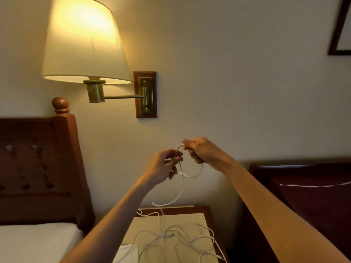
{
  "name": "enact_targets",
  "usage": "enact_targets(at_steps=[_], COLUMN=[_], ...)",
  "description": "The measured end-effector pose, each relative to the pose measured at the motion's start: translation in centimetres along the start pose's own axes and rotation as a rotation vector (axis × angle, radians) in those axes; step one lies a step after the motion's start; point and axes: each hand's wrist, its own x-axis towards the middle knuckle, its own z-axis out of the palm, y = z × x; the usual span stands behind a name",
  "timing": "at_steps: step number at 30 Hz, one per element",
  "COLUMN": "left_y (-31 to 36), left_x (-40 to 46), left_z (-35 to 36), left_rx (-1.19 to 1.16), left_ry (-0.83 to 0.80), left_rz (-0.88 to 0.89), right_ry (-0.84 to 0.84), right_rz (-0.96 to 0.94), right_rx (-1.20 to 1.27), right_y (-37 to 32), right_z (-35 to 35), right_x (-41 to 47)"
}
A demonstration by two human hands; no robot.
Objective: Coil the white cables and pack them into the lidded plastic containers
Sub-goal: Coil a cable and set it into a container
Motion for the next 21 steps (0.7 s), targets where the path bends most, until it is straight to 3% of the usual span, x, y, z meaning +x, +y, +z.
enact_targets(at_steps=[3, 7, 10, 13, 21], left_y=[-0.2, 1.1, 2.4, 2.6, -1.4], left_x=[0.3, 1.1, 1.3, 1.7, -1.0], left_z=[-0.2, -2.1, -2.7, -3.2, -0.3], left_rx=[0.020, 0.340, 0.433, 0.401, 0.300], left_ry=[0.091, 0.335, 0.346, 0.426, 0.117], left_rz=[0.004, 0.286, 0.428, 0.437, 0.378], right_ry=[-0.046, -0.224, -0.283, -0.313, -0.151], right_rz=[0.016, 0.095, 0.131, 0.150, 0.075], right_rx=[0.023, 0.241, 0.470, 0.642, 0.885], right_y=[-0.5, -0.1, -0.1, -0.9, -4.3], right_z=[-0.6, -0.7, -1.1, -1.8, -4.2], right_x=[-0.7, -2.3, -3.8, -5.4, -6.6])
